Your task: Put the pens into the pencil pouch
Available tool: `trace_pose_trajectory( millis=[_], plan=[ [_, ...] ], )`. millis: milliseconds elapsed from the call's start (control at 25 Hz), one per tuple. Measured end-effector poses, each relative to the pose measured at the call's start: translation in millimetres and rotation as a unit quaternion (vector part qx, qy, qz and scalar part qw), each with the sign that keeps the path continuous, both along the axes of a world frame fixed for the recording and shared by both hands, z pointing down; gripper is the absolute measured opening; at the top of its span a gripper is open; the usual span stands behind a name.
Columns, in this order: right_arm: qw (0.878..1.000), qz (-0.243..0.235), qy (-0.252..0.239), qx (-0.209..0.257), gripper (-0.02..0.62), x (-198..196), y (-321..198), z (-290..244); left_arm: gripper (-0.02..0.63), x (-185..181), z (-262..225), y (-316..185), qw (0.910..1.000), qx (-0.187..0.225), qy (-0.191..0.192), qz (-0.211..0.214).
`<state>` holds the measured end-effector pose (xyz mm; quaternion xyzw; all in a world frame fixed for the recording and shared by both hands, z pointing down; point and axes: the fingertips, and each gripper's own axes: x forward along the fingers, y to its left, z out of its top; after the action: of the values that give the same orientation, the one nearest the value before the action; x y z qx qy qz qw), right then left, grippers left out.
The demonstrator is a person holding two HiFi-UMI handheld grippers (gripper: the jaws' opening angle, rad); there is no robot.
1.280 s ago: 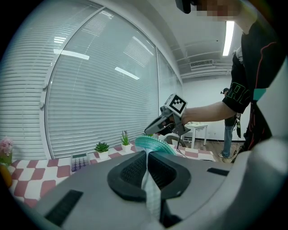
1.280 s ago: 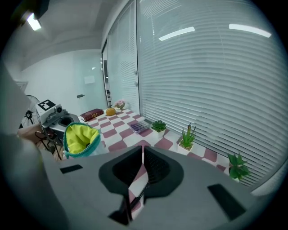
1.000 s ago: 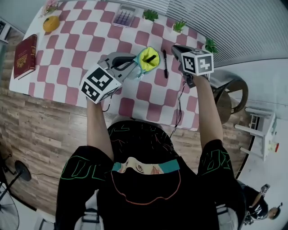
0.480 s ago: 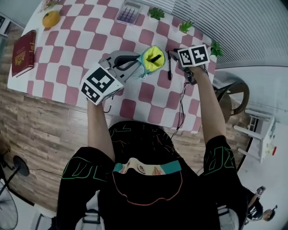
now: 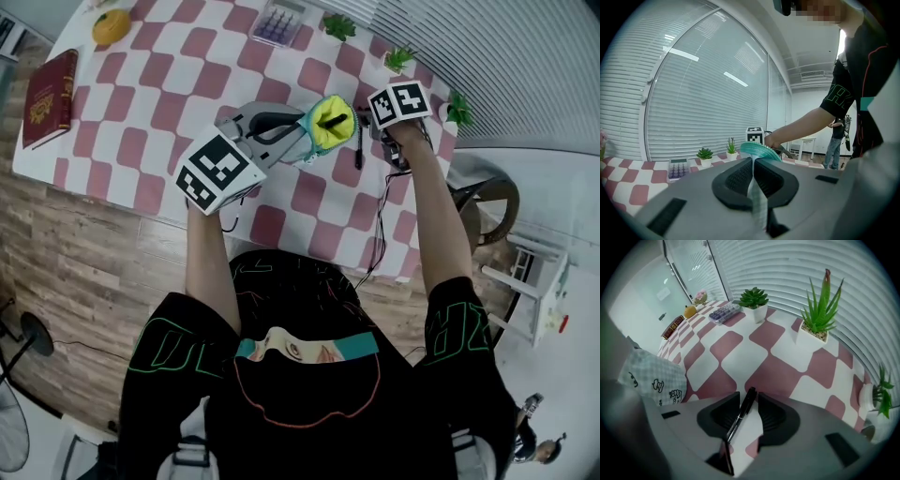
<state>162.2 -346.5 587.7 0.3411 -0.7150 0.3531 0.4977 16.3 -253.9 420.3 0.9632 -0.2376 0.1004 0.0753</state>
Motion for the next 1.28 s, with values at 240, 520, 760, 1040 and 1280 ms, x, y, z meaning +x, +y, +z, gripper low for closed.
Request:
trace_pose_trajectory(
  millis=[240,520,760,1040,1280],
  plan=[
    [0.999,0.021,0.036,-0.005,0.081,5,-4,3,0.008,-1,1,0,1.0,-0.002,0.004,-0.005],
    [0.998,0.061,-0.005,0.021,0.064,9,-4,-4,0.008,1,0,3,1.0,-0.001,0.004,-0.004],
    [0.991,0.088,-0.074,0.074,0.064,9,-1,-38,0.008,6,0,7,1.0,0.002,-0.006,-0.001],
    [0.971,0.113,-0.144,0.151,0.064,17,6,-87,0.008,13,-6,12,0.9998,0.014,-0.007,0.009],
    [0.948,0.132,-0.193,0.216,0.064,25,14,-131,0.008,18,-14,14,0.9995,0.023,-0.01,0.019]
  ],
)
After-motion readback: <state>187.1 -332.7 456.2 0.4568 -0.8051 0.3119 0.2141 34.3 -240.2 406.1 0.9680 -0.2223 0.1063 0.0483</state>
